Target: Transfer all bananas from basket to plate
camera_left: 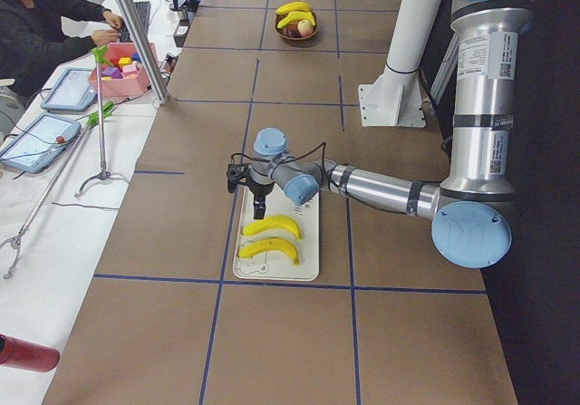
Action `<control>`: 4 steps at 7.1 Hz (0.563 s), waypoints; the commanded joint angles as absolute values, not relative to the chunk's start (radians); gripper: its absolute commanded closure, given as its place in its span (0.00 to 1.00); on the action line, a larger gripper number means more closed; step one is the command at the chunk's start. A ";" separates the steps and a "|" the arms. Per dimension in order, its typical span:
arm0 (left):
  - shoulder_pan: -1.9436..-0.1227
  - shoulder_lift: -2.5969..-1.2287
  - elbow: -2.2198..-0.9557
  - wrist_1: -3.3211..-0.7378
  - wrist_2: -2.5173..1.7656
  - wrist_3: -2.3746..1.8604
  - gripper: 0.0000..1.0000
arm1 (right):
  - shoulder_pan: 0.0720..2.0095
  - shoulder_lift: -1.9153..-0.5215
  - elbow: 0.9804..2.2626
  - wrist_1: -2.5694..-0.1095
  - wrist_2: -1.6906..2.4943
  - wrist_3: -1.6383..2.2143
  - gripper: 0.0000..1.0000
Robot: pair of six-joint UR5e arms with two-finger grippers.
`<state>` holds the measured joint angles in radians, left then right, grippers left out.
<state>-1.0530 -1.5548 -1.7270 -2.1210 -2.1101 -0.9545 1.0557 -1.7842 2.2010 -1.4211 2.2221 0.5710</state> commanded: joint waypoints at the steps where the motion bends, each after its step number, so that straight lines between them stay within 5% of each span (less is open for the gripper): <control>1: -1.072 -1.580 -1.784 -2.030 -2.145 -0.954 0.01 | 1.139 -1.842 2.125 -1.405 2.232 0.361 0.00; 4: -1.069 -1.609 -1.821 -1.965 -2.144 -0.969 0.01 | 1.154 -1.827 1.989 -1.397 2.121 0.181 0.00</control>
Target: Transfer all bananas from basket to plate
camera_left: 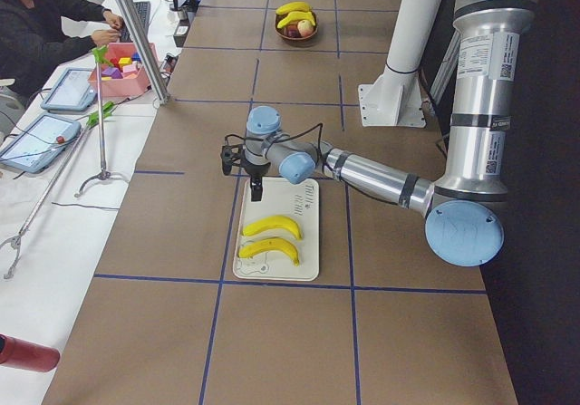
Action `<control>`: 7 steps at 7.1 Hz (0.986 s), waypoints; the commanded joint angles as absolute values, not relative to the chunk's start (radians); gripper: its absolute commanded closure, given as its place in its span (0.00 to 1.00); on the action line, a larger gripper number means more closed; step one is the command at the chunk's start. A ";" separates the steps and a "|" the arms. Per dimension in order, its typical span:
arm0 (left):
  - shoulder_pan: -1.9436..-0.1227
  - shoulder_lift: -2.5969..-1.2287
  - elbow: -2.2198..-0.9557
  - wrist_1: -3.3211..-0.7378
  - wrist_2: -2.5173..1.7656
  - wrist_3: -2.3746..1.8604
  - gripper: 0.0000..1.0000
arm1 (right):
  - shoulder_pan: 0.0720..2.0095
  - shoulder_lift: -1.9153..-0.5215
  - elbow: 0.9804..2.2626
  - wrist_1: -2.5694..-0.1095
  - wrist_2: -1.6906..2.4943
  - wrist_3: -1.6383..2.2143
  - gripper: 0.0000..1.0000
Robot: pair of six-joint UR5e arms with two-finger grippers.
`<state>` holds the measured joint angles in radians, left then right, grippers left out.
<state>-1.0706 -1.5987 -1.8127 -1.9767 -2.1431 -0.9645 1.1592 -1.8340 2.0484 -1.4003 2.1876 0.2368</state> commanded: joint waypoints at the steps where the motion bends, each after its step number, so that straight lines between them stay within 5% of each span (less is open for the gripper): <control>1: -1.069 -1.612 -1.821 -1.965 -2.145 -0.969 0.01 | 1.102 -1.800 1.955 -1.397 2.091 0.190 0.00; 7: -1.065 -1.626 -1.804 -1.965 -2.146 -0.969 0.01 | 1.040 -1.792 1.885 -1.397 2.068 0.190 0.11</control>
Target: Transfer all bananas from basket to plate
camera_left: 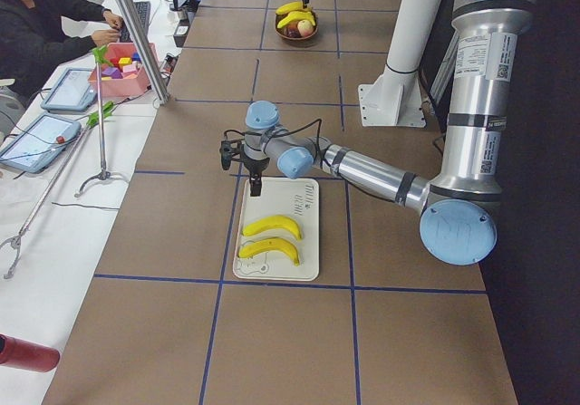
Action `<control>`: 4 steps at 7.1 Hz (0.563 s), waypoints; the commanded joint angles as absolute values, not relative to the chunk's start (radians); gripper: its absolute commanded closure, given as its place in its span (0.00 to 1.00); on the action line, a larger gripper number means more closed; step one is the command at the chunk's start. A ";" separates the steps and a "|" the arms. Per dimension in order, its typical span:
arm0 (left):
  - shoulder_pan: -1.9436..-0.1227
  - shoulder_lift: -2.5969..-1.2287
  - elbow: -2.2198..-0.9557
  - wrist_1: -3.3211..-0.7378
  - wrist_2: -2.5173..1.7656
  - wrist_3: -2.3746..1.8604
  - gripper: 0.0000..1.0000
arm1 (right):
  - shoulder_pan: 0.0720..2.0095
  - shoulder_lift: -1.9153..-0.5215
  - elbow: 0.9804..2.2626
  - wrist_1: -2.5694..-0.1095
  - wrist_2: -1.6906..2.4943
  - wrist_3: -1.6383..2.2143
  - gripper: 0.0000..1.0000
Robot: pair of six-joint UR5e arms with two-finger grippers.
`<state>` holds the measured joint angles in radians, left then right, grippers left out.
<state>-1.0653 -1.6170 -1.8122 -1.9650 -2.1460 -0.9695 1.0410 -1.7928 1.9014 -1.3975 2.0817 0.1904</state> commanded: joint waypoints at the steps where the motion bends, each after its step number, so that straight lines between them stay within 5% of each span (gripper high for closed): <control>1: -1.065 -1.628 -1.798 -1.965 -2.146 -0.968 0.01 | 1.040 -1.790 1.885 -1.397 2.068 0.189 0.11; 2: -1.065 -1.628 -1.799 -1.965 -2.146 -0.966 0.01 | 1.040 -1.790 1.885 -1.397 2.068 0.190 0.20; 4: -1.065 -1.628 -1.798 -1.965 -2.146 -0.966 0.01 | 1.040 -1.783 1.885 -1.397 2.066 0.190 0.58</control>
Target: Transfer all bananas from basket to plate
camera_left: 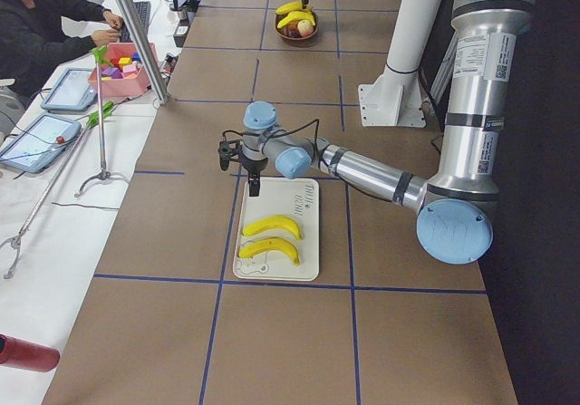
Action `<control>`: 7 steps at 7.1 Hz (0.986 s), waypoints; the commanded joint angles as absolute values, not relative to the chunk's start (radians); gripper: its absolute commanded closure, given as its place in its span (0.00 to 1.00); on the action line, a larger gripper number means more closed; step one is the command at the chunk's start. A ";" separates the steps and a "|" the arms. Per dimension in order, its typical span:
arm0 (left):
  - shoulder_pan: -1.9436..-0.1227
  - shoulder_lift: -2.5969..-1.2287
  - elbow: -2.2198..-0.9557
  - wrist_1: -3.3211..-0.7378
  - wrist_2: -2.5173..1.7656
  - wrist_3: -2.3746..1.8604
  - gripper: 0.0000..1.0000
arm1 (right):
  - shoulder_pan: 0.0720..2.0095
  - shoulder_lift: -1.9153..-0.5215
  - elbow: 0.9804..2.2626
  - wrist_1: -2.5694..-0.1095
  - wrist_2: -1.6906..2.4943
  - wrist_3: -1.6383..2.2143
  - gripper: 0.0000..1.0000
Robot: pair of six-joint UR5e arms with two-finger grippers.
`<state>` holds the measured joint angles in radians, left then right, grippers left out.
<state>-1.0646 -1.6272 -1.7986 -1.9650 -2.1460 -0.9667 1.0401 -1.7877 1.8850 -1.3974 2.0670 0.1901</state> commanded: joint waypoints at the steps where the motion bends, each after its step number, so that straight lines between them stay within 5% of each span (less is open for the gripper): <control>1: -1.065 -1.628 -1.798 -1.965 -2.146 -0.966 0.01 | 1.040 -1.782 1.890 -1.397 2.068 0.192 0.70; 3: -1.065 -1.628 -1.798 -1.965 -2.146 -0.966 0.01 | 1.042 -1.782 1.901 -1.397 2.069 0.192 0.95; 4: -1.065 -1.628 -1.798 -1.965 -2.146 -0.966 0.01 | 1.048 -1.784 1.928 -1.397 2.071 0.190 1.00; 7: -1.065 -1.629 -1.802 -1.965 -2.148 -0.968 0.01 | 1.184 -1.844 2.080 -1.413 2.193 0.178 1.00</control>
